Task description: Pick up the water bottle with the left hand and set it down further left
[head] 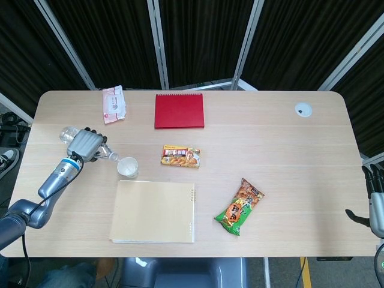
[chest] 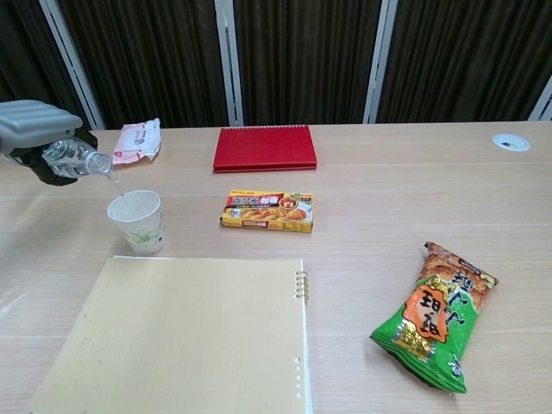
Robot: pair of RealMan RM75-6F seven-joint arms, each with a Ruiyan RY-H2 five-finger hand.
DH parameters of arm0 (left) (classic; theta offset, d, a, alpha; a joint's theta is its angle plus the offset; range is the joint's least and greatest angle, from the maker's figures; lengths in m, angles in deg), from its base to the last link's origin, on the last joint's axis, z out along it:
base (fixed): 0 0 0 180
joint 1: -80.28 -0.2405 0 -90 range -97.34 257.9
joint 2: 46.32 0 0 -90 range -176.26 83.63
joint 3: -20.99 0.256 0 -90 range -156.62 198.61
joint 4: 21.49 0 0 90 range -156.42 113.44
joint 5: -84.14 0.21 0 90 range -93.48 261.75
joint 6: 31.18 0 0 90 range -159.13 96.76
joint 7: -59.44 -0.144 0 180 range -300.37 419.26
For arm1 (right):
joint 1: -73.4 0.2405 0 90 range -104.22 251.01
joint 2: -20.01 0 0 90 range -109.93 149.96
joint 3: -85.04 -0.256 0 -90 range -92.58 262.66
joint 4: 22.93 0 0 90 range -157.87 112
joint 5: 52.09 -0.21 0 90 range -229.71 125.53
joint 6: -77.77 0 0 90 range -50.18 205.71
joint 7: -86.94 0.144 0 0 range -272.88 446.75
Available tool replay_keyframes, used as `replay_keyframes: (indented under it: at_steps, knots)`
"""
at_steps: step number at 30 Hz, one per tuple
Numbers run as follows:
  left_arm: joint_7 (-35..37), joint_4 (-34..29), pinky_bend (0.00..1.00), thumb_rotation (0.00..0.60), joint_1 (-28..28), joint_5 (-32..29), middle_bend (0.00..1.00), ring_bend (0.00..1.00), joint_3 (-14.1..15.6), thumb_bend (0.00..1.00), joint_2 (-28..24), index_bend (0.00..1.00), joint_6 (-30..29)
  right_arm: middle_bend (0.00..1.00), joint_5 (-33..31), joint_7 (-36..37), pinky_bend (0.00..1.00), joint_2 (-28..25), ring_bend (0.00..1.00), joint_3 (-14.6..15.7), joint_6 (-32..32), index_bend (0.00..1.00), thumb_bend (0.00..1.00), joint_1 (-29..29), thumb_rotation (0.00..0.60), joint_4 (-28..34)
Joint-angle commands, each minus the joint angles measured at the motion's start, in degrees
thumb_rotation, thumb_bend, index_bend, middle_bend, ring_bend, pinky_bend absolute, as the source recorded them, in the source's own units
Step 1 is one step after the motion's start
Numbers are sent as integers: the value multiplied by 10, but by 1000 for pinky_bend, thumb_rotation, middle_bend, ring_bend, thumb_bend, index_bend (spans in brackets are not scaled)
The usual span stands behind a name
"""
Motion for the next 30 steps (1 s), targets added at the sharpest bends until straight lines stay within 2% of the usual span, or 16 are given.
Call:
replay_keyframes:
  at_steps: [1,17,24,30]
  knots:
    - [9,0,405,600,-1,0,484,387,-1,479,2,495,-2,0,0,-1,0,0,0,0,0,0,0,0,600,0]
    - [216,-5,404,600,-11,12,484,387,-14,476,2,498,-9,0,-3,-10,0,6,0,1,-5,0,0,2,600,-3]
    - [375,-2,404,600,-27,5,487,387,-34,467,3,503,-25,0,-3,-11,0,6,0,2,-6,0,0,3,600,-3]
    - [531,33,404,600,-44,-10,487,387,-61,457,36,506,-49,0,-1,-15,0,8,0,3,-6,0,0,4,600,-2]
